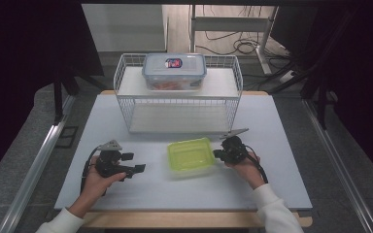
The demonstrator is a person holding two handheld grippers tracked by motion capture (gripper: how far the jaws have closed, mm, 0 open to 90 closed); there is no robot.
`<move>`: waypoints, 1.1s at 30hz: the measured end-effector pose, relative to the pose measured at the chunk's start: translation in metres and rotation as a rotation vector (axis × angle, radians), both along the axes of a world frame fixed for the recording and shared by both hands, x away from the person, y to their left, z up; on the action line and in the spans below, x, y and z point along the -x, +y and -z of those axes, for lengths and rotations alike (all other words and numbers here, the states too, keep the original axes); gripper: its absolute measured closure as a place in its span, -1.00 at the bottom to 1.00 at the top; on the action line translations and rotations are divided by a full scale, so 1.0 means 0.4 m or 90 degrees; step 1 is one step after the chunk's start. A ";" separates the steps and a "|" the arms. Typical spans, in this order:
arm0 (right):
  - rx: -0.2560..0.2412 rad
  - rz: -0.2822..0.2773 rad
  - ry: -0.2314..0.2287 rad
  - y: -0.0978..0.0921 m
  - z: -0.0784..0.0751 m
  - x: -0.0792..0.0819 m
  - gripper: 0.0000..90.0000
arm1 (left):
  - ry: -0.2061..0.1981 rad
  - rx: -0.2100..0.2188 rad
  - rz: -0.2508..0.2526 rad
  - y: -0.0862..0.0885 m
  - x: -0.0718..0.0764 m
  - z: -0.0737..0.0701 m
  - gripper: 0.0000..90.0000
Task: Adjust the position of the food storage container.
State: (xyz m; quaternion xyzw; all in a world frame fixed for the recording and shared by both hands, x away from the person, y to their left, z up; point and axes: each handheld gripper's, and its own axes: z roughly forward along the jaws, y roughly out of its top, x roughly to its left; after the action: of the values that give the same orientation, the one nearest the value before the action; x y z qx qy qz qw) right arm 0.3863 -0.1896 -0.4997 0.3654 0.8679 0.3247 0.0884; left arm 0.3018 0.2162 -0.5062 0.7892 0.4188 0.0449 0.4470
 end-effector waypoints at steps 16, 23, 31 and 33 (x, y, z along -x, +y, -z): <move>0.011 -0.055 0.010 0.070 0.013 0.036 0.98 | 0.001 0.006 -0.002 0.008 -0.002 0.000 -0.50; 0.013 -0.053 0.007 0.074 0.017 0.037 0.99 | 0.001 0.006 -0.002 0.007 -0.002 0.000 -0.50; -0.026 -0.006 -0.001 0.012 0.002 0.045 0.99 | -0.001 0.007 0.000 0.005 0.000 0.000 -0.48; -0.034 -0.002 -0.008 -0.002 -0.001 0.053 0.98 | -0.001 0.007 -0.001 0.004 0.001 -0.001 -0.48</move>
State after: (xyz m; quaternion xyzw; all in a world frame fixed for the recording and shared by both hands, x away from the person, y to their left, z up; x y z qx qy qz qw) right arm 0.3652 -0.1906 -0.4995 0.3646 0.8589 0.3498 0.0835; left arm 0.3015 0.2180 -0.5059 0.7867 0.4188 0.0437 0.4515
